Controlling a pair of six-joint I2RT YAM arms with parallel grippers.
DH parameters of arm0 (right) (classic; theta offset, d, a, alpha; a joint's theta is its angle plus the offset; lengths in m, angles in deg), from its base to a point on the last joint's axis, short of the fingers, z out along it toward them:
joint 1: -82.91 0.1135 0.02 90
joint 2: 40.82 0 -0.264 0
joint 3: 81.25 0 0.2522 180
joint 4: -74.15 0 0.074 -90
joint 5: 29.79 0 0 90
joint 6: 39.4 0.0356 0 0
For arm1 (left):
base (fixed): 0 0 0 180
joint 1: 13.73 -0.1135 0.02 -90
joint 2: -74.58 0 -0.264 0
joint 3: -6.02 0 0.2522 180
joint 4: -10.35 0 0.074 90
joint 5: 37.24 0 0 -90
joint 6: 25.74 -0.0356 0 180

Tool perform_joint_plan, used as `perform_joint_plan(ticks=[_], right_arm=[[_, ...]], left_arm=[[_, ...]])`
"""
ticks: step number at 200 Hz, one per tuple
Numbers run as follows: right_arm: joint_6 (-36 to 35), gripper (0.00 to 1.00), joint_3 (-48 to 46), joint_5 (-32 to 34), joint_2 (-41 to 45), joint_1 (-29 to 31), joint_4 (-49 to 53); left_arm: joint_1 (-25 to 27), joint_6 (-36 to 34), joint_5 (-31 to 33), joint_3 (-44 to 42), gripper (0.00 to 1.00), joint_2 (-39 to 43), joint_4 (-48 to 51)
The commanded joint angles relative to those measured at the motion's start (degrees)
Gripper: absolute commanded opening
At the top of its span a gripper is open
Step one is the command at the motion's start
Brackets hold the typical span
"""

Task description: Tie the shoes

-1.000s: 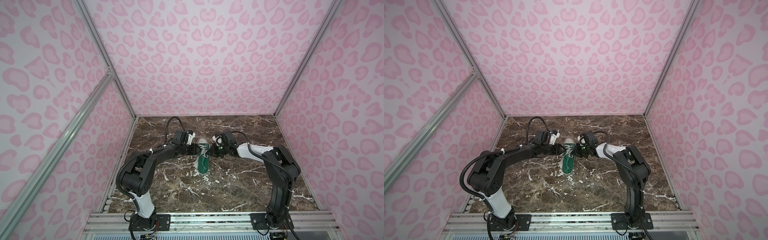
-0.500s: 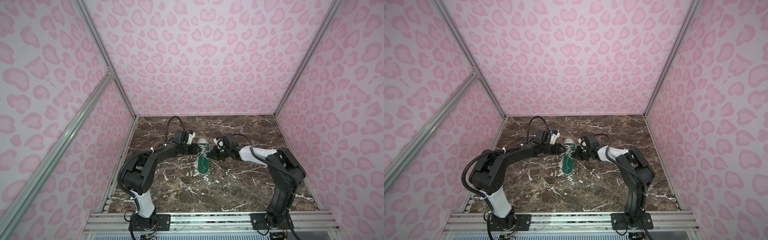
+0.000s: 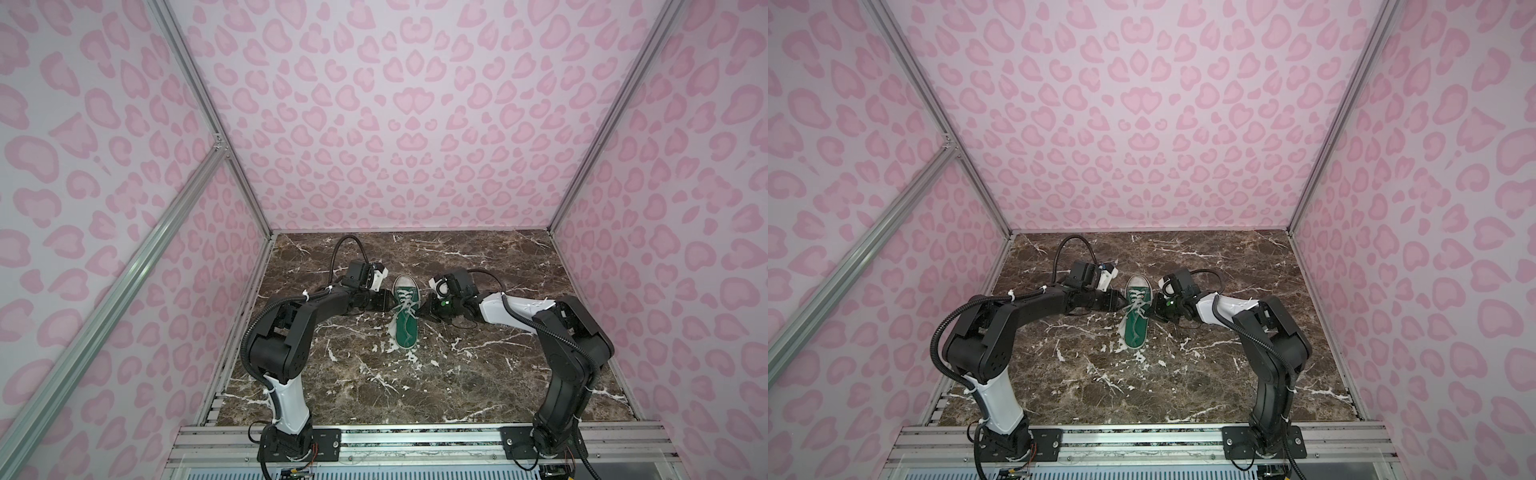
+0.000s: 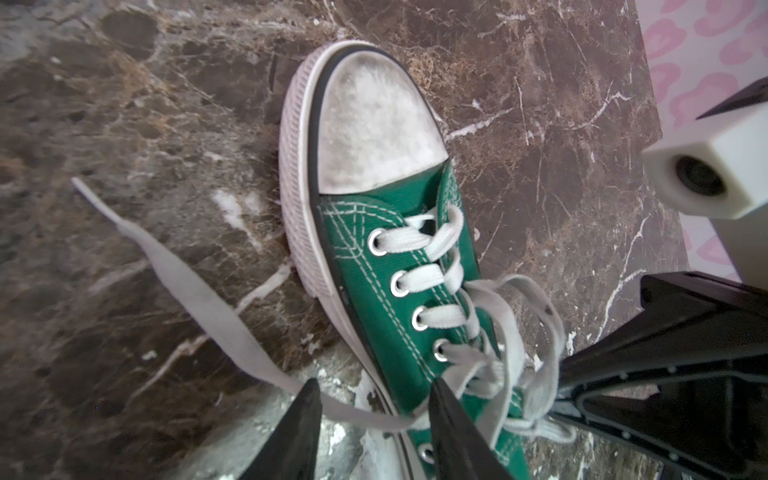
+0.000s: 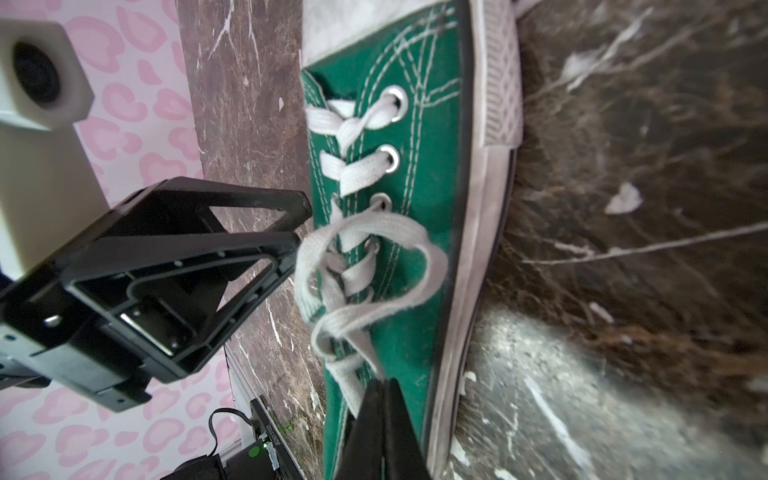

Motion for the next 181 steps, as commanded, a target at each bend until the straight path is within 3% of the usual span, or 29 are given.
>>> perform_joint_plan(ticks=[1, 71, 181], right_arm=[[-0.11, 0.0, -0.32, 0.23, 0.22, 0.05, -0.87], [0.07, 0.01, -0.87, 0.43, 0.75, 0.1, -1.08], [-0.26, 0.03, -1.59, 0.62, 1.97, 0.05, -0.53]], left_arm=[[0.02, -0.71, -1.67, 0.35, 0.45, -0.49, -0.69], [0.06, 1.41, -2.89, -0.56, 0.44, -0.84, -3.22], [0.02, 1.73, -3.03, -0.83, 0.16, -0.16, -3.25]])
